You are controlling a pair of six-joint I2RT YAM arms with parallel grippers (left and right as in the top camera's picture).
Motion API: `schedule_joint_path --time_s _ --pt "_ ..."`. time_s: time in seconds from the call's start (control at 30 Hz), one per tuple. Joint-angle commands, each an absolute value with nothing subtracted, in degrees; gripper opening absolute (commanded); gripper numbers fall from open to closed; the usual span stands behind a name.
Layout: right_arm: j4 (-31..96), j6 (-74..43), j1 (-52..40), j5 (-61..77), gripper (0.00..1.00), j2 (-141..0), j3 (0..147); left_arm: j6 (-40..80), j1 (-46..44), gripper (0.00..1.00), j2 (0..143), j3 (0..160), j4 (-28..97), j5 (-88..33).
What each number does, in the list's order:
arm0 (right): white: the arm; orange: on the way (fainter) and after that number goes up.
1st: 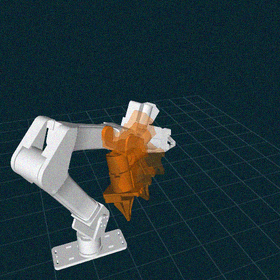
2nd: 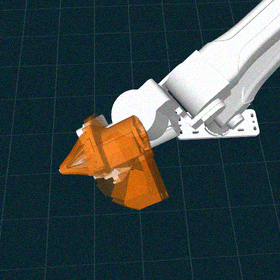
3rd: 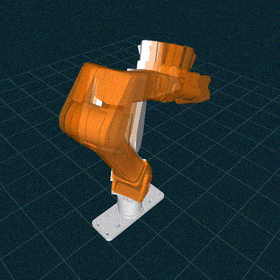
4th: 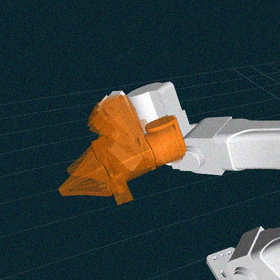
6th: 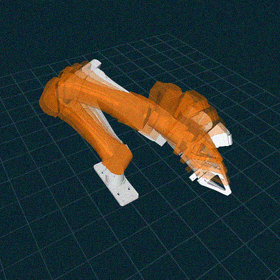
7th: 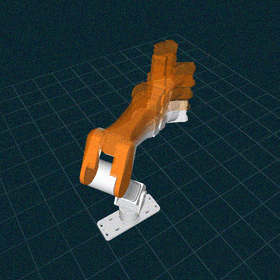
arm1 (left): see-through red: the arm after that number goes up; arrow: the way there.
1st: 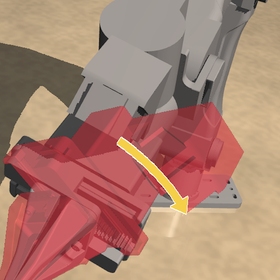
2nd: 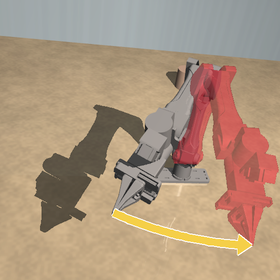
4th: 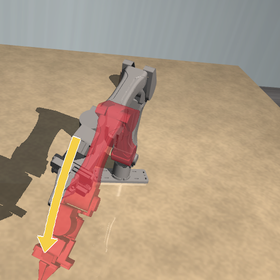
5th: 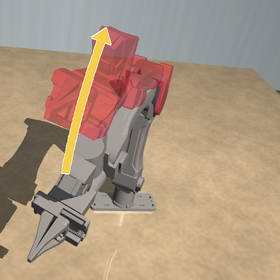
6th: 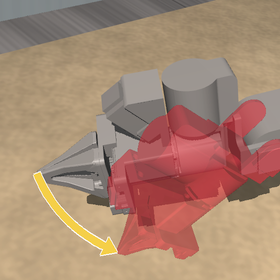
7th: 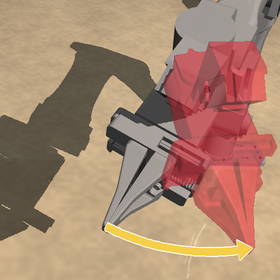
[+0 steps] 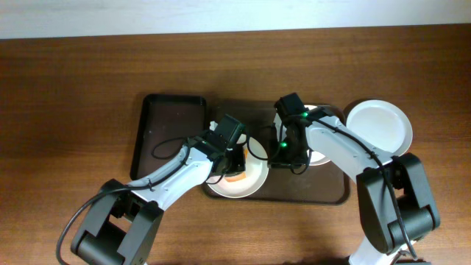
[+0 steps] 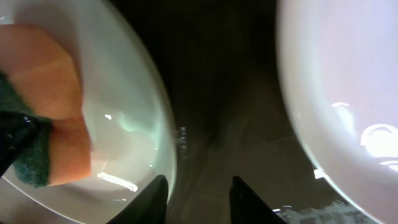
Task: Clean dirty plates on tray and stack at the side
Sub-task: 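Scrub the held plate with the sponge in the left gripper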
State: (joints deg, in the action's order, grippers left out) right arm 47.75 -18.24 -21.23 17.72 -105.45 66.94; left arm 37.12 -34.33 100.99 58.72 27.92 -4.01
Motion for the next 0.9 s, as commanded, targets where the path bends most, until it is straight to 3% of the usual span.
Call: schedule_joint_path --time_s 0.0,0.13,0.3,0.5,0.7,0.87 --pt "47.5 -18.5 -23.5 18.7 0.34 -106.2 66.5 36.2 -35.2 0.00 99.8 57.8 28.7 -2.3" --pt "46.4 -19.3 -24.0 17.4 0.27 -108.3 66.5 36.3 -36.3 0.00 99.8 57.8 29.0 -2.3" --pt "45.1 -20.3 -23.9 17.4 0.04 -109.4 66.5 36.4 -37.1 0.00 99.8 57.8 29.0 -2.1" --pt "46.0 -20.3 -22.9 17.3 0.04 -109.4 66.5 36.4 -37.1 0.00 99.8 57.8 29.0 -1.4" --pt "48.2 -19.3 -16.8 17.2 0.04 -109.4 66.5 36.4 -37.0 0.00 99.4 58.1 29.3 9.1" --pt "48.4 -17.1 -17.2 17.4 0.04 -109.4 66.5 31.2 -36.9 0.00 93.4 59.6 29.2 12.4"
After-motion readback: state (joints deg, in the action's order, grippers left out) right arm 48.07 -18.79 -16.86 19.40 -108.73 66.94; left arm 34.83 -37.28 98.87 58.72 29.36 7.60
